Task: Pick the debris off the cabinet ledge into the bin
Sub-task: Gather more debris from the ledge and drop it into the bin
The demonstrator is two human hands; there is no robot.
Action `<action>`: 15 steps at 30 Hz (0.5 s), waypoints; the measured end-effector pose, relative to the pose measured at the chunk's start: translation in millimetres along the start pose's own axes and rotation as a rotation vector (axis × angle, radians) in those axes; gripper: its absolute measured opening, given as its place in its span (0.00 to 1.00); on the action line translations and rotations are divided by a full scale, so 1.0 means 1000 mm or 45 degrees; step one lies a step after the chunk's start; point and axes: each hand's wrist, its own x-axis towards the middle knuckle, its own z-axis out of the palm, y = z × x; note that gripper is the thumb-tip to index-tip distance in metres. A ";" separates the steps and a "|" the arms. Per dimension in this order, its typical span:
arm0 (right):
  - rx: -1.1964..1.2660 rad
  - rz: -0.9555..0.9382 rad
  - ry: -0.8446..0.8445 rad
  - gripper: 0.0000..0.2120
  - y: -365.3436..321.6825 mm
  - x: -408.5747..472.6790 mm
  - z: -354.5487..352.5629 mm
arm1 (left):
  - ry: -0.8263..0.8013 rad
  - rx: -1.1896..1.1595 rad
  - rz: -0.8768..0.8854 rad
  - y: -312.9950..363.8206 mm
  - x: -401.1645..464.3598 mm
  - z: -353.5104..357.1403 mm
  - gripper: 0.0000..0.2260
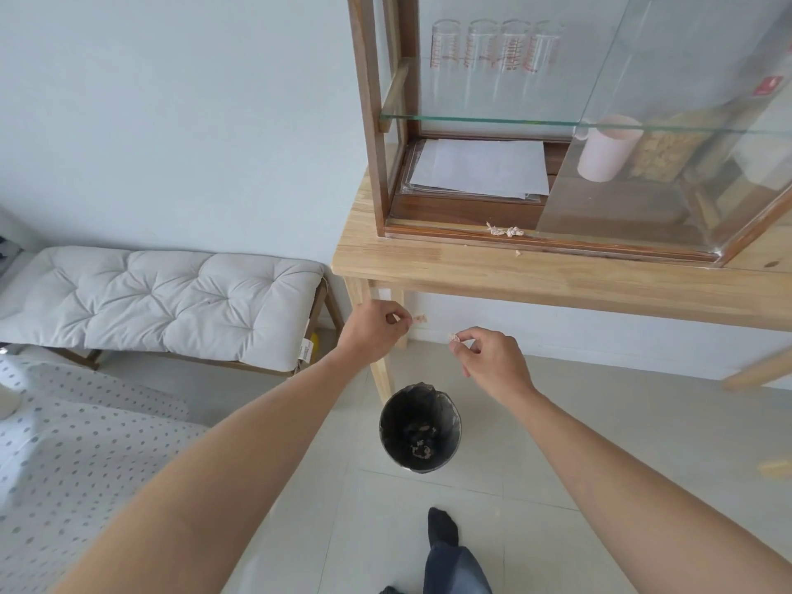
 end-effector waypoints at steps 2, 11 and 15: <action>-0.024 0.011 -0.044 0.08 0.003 0.002 0.008 | -0.027 0.030 -0.048 -0.013 -0.006 0.006 0.05; -0.109 0.083 -0.265 0.13 0.029 0.014 0.040 | -0.155 0.179 -0.230 -0.050 -0.012 0.050 0.06; -0.139 0.141 -0.311 0.21 0.041 0.018 0.047 | -0.238 0.193 -0.309 -0.057 -0.007 0.059 0.15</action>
